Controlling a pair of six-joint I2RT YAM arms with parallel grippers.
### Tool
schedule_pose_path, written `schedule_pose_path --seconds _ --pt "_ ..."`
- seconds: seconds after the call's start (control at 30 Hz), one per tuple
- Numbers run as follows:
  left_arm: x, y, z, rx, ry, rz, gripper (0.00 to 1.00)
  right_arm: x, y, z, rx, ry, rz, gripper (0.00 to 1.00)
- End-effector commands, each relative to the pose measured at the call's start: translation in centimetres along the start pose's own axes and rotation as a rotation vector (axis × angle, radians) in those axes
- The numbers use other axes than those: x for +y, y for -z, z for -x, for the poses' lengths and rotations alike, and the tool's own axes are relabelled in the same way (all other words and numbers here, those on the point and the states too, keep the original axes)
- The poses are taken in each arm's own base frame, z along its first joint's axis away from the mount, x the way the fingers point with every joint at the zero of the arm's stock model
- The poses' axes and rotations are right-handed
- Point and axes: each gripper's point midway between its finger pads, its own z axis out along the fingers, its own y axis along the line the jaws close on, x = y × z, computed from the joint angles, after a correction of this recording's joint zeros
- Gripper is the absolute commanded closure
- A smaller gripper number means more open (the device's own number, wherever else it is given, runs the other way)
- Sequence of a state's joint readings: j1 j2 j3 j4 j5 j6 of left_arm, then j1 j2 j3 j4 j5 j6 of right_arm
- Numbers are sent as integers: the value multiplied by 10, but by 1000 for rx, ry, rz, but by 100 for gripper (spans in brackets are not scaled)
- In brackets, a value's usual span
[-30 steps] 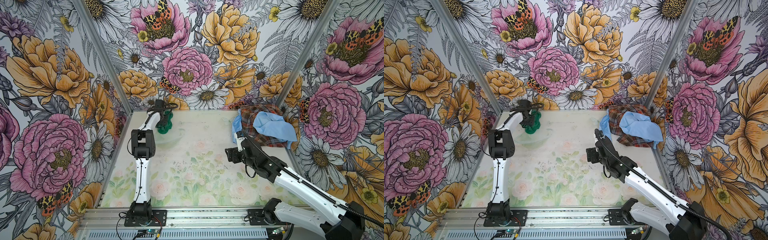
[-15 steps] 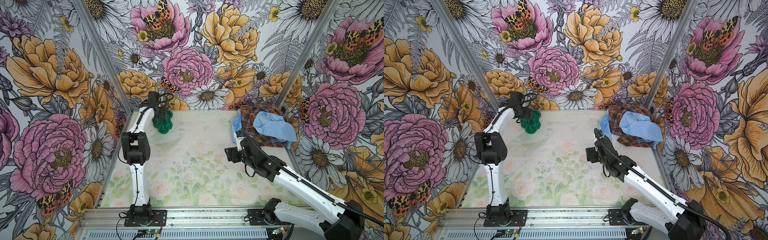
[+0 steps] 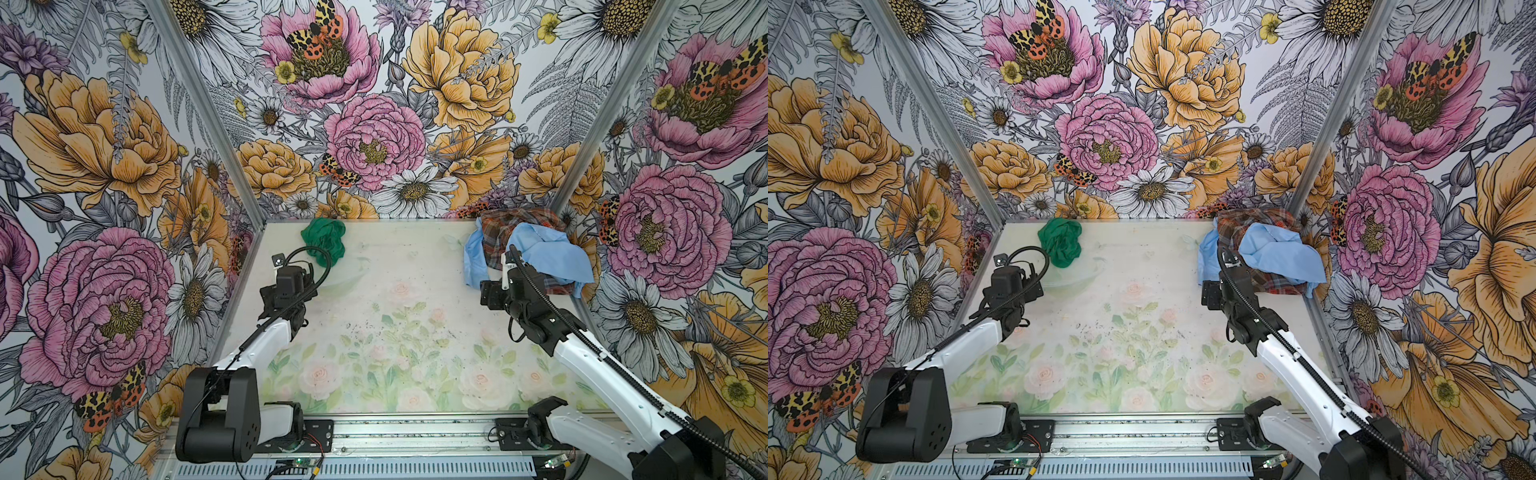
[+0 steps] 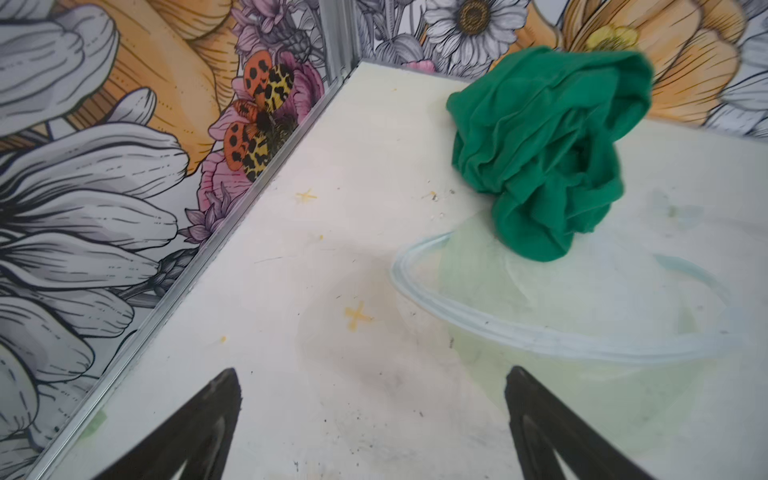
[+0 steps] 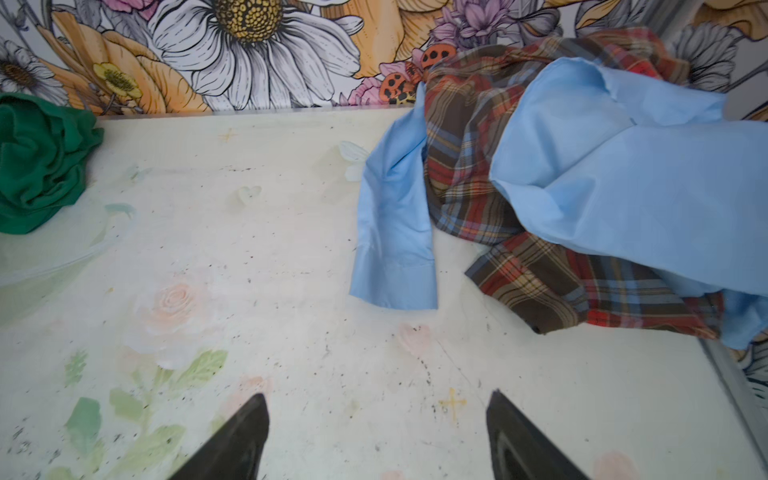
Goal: Pick out a specific cloth from the pile
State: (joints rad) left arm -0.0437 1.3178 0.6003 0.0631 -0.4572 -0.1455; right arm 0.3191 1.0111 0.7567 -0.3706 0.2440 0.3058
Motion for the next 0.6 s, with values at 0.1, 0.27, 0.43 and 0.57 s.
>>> schedule_pose_path --seconds 0.1,0.27,0.43,0.57 --pt "-6 -19 31 -299 77 20 1 -64 -15 11 -186 -79 -176 11" --pt "-16 -15 30 -306 51 -41 1 -95 -25 -1 -268 -139 -243 10" --pt "-33 6 18 -469 22 -202 1 -103 -25 -7 -360 -141 -252 7" --pt "-24 9 16 -467 58 -202 1 -107 -31 -16 -354 -139 -277 5"
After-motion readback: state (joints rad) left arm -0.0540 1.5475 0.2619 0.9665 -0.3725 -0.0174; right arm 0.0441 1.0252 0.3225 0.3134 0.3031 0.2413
